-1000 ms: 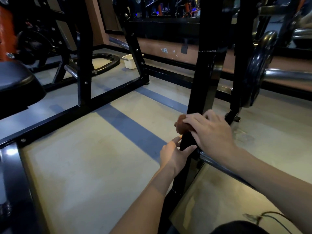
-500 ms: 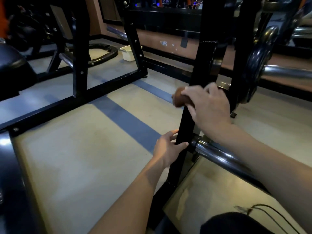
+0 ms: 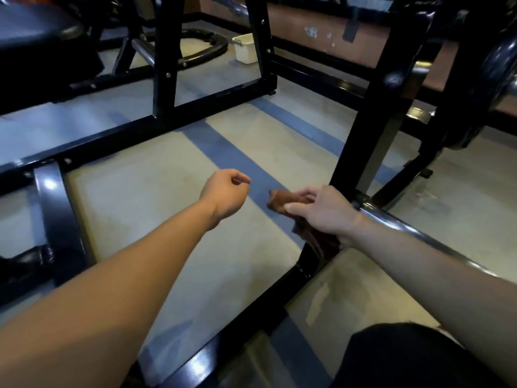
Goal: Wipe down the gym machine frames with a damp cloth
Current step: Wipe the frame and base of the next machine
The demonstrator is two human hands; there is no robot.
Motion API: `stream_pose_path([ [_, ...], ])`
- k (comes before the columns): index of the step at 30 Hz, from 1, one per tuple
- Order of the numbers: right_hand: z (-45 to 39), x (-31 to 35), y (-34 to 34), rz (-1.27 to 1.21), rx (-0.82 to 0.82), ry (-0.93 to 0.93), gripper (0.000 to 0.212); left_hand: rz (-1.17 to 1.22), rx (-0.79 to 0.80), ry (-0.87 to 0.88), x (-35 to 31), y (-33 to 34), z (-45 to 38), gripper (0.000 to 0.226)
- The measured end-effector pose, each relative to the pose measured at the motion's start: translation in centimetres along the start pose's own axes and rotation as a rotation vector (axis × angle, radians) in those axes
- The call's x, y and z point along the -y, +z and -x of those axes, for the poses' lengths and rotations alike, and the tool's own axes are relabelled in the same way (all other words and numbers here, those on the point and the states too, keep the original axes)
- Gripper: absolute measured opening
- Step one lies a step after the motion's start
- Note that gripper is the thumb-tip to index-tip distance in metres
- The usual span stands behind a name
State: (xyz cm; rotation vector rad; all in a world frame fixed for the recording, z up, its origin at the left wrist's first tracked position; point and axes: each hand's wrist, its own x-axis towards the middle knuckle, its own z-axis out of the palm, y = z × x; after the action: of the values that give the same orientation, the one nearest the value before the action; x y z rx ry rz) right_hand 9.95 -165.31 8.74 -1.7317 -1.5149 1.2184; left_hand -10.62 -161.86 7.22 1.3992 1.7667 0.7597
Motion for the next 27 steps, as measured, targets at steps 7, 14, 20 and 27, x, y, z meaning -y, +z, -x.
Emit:
stream_pose_path([
  [7, 0.2, 5.2, 2.4, -0.670, 0.397, 0.338, 0.051, 0.484, -0.113, -0.265, -0.4, -1.4, 4.8, 0.018],
  [14, -0.3, 2.8, 3.8, -0.642, 0.363, 0.354, 0.051, 0.385, 0.113, -0.227, -0.9, -0.8, 5.8, 0.036],
  [20, 0.6, 2.7, 4.0, -0.498, 0.486, 0.184, 0.036, 0.576, 0.081, -0.211, -0.6, -0.3, 5.0, 0.039],
  [27, 0.4, 2.9, 3.8, -0.638, 0.345, 0.221, 0.048, 0.603, 0.129, -0.317, 0.6, -0.5, 4.5, 0.034],
])
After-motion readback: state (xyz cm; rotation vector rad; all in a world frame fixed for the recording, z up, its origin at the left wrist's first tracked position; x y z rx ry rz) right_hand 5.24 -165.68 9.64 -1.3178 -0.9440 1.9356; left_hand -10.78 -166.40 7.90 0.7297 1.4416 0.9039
